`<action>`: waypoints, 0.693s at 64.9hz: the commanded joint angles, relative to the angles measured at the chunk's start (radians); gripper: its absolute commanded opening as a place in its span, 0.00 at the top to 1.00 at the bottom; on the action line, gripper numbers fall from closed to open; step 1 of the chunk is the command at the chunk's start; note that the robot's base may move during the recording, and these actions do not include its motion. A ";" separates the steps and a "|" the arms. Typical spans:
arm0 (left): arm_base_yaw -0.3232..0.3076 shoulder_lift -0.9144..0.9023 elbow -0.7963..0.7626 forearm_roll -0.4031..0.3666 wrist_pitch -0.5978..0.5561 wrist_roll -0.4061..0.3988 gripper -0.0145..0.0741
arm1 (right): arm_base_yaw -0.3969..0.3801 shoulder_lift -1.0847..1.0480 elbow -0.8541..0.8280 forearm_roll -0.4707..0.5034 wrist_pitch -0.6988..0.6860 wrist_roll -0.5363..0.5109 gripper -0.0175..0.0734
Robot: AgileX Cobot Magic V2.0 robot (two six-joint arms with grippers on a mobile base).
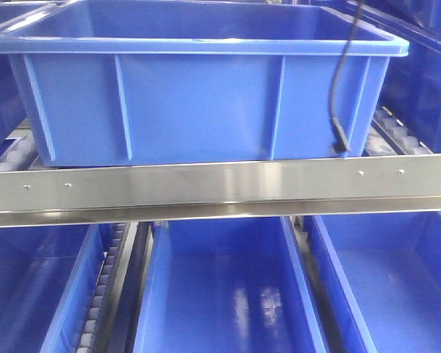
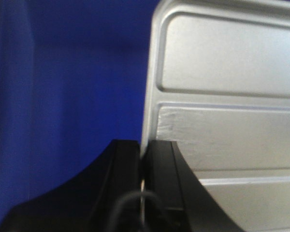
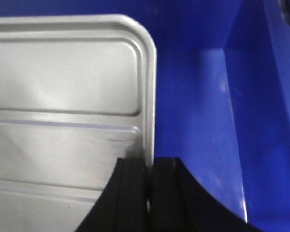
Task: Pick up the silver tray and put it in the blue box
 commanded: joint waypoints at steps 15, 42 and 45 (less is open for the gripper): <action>0.030 0.087 -0.067 -0.092 -0.262 0.006 0.84 | -0.048 0.093 -0.078 0.029 -0.378 -0.010 0.75; 0.030 0.117 -0.067 -0.061 -0.253 0.006 0.84 | -0.051 0.101 -0.076 0.012 -0.378 -0.010 0.74; 0.030 0.117 -0.067 -0.021 -0.248 0.006 0.82 | -0.051 0.101 -0.076 0.012 -0.378 -0.010 0.74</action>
